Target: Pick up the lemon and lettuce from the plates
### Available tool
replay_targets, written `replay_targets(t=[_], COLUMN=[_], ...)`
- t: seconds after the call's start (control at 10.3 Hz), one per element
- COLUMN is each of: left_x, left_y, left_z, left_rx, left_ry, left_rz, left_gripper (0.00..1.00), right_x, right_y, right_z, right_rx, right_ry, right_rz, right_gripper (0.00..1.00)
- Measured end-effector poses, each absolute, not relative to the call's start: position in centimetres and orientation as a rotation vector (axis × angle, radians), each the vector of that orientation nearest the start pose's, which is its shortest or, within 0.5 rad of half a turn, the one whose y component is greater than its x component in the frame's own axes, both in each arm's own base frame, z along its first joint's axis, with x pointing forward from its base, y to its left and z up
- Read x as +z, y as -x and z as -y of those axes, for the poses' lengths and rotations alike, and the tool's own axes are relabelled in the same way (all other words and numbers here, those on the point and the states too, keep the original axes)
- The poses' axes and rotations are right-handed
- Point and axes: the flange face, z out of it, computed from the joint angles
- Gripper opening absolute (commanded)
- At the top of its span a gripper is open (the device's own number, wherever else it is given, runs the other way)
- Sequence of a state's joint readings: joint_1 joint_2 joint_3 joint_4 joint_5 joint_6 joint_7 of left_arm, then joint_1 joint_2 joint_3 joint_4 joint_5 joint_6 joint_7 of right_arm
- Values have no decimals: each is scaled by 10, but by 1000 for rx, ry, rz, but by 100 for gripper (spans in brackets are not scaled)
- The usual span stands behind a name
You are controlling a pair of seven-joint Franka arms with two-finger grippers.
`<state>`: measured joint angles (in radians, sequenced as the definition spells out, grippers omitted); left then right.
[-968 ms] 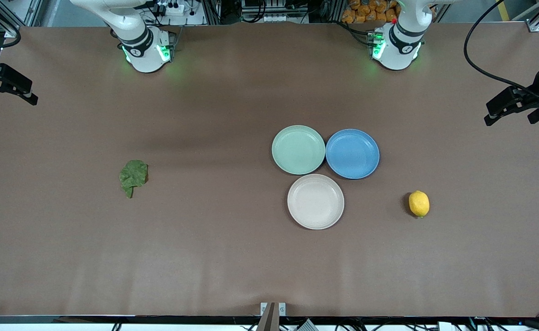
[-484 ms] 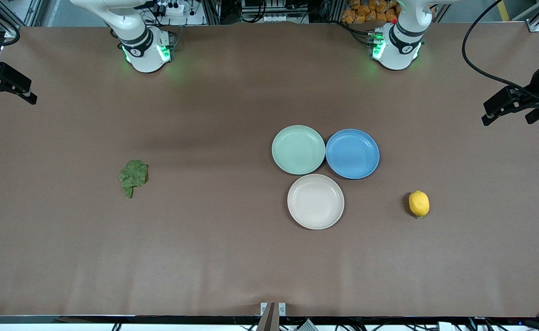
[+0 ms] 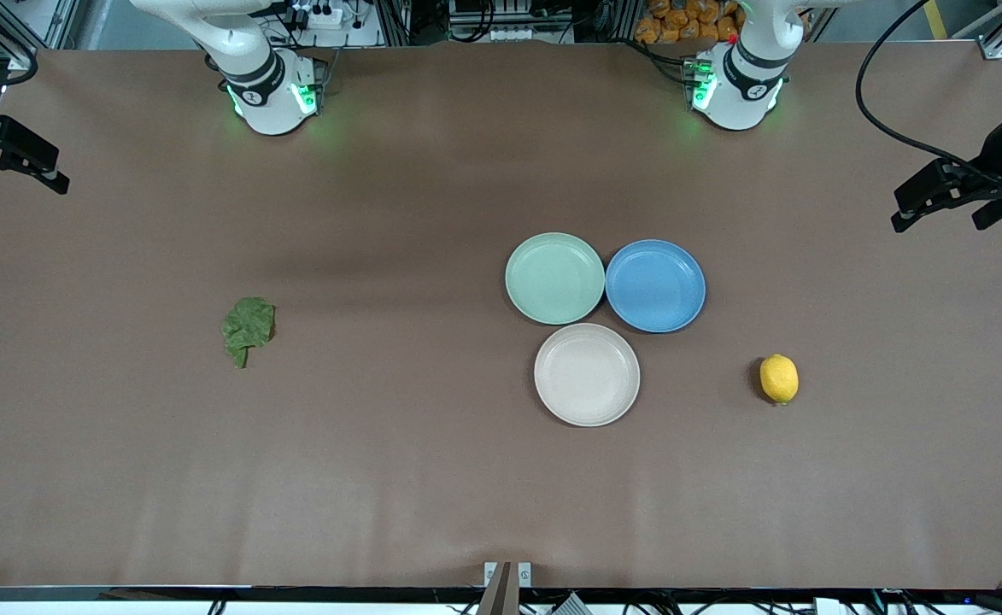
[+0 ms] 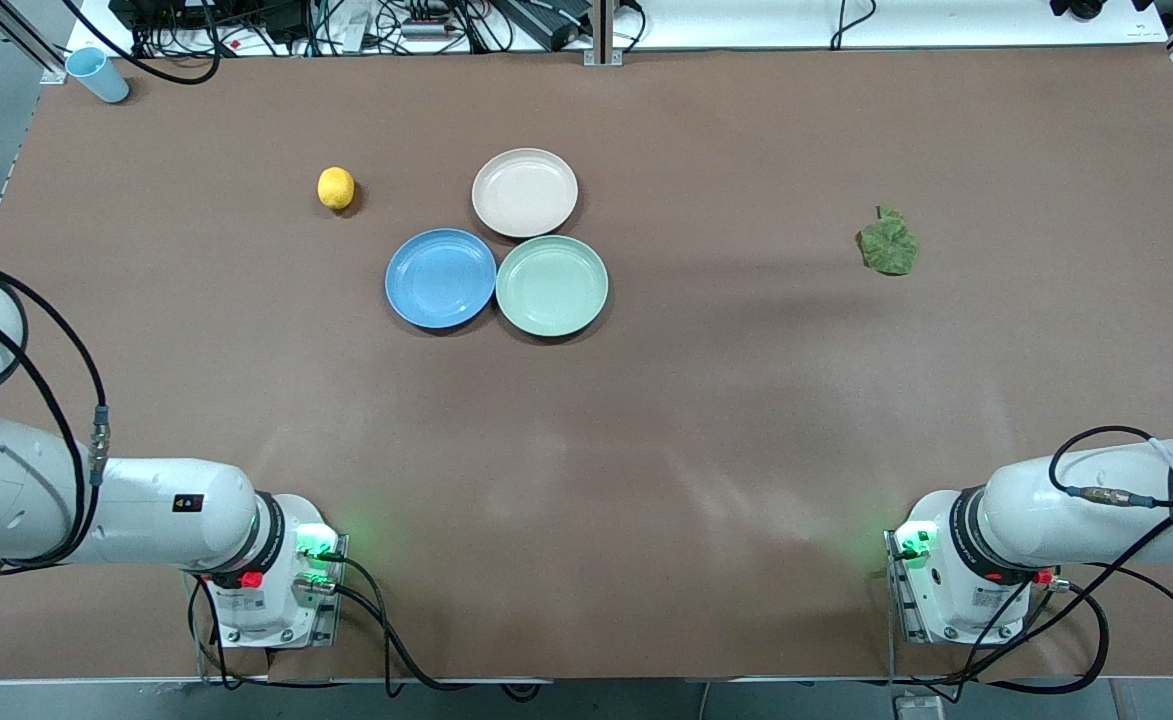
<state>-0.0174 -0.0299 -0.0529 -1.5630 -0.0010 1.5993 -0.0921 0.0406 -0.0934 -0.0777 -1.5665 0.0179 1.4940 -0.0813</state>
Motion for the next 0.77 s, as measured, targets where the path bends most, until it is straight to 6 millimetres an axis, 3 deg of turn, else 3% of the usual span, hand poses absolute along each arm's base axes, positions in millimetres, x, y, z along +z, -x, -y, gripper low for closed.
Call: replay_targets(t=[0.39,0.77], left_x=[655,654], left_y=[-543,-544], left_z=[54,52], left_rx=[-64,-60], left_ry=[3136,3136], left_rz=[-37,-31], left_gripper=[100,100], right_x=[669,669], right_y=[-517,-516], right_z=[17,13], right_rx=[-31,-26], right_ry=[3117,3117], right_rz=[82,96], right_gripper=[100,100])
